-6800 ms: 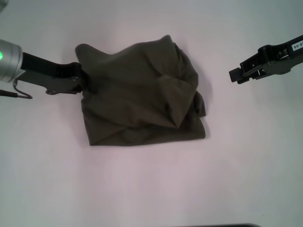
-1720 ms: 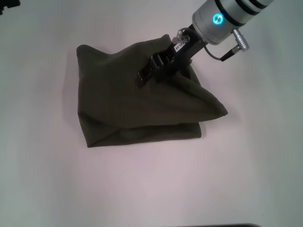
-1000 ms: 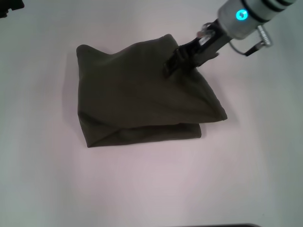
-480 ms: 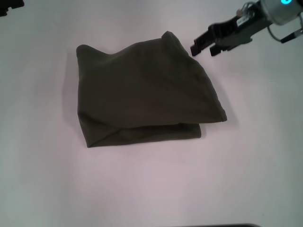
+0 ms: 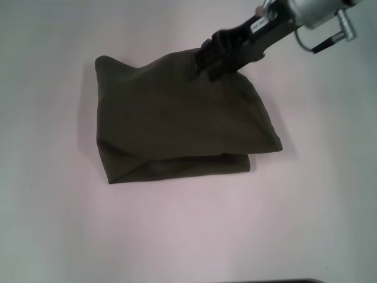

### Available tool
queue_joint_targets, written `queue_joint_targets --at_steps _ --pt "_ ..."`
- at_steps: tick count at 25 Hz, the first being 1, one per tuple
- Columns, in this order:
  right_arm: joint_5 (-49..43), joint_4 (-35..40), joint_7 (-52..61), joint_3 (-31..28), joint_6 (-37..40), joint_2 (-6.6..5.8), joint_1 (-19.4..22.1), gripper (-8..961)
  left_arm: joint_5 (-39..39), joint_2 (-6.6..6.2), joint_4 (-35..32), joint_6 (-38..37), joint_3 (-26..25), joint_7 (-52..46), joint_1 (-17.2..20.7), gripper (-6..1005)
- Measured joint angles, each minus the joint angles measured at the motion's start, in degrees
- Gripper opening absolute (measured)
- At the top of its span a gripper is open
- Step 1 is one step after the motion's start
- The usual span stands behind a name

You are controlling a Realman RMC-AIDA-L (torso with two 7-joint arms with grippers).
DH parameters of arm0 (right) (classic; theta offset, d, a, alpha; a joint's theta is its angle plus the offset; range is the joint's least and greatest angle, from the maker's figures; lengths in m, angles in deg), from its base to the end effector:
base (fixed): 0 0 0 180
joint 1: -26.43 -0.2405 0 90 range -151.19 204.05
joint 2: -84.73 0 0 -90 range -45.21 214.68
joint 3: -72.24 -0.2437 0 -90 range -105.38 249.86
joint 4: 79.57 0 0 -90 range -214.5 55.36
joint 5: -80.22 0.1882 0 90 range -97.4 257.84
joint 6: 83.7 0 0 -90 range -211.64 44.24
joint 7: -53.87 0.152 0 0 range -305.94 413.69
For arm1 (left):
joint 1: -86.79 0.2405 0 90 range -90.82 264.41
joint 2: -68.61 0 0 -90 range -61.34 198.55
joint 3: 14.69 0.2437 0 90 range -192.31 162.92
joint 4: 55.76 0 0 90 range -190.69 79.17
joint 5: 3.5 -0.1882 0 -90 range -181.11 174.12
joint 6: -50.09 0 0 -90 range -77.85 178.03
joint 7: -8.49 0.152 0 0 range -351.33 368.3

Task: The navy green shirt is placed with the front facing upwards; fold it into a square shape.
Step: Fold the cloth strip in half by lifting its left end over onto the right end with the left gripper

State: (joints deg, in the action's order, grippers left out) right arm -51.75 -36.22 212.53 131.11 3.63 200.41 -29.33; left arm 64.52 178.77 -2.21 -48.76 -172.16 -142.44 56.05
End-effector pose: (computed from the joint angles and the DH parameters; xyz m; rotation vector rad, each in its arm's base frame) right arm 0.1241 0.3777 -0.0159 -2.5662 1.6941 -0.0083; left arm -0.2383 0.3356 0.1431 -2.0265 -1.8319 -1.1160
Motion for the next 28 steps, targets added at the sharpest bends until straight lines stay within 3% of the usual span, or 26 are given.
queue_joint_targets --at_steps 4,9,12,18,28 --pt "-2.49 -3.53 0.02 2.13 -4.19 1.33 -1.69 625 0.1 -0.88 -0.17 0.13 -2.23 -0.45 -0.03 691" --pt "-5.88 -4.69 0.36 4.41 -11.93 3.71 -2.07 625 0.17 -0.87 -0.37 0.02 -2.34 -0.49 0.1 691" --pt "-6.31 -5.38 0.8 6.28 -14.8 3.97 -2.18 625 0.19 -0.67 -0.39 -0.01 -2.2 -0.46 0.23 691" --pt "-6.38 -4.83 1.37 6.46 -15.6 2.86 -1.14 626 0.19 -0.47 -0.52 -0.16 -1.89 -0.22 0.39 690" --pt "-6.54 -4.66 2.32 4.84 -17.36 -0.9 1.56 625 0.17 -0.32 -1.22 0.1 -1.48 -0.01 -0.04 690"
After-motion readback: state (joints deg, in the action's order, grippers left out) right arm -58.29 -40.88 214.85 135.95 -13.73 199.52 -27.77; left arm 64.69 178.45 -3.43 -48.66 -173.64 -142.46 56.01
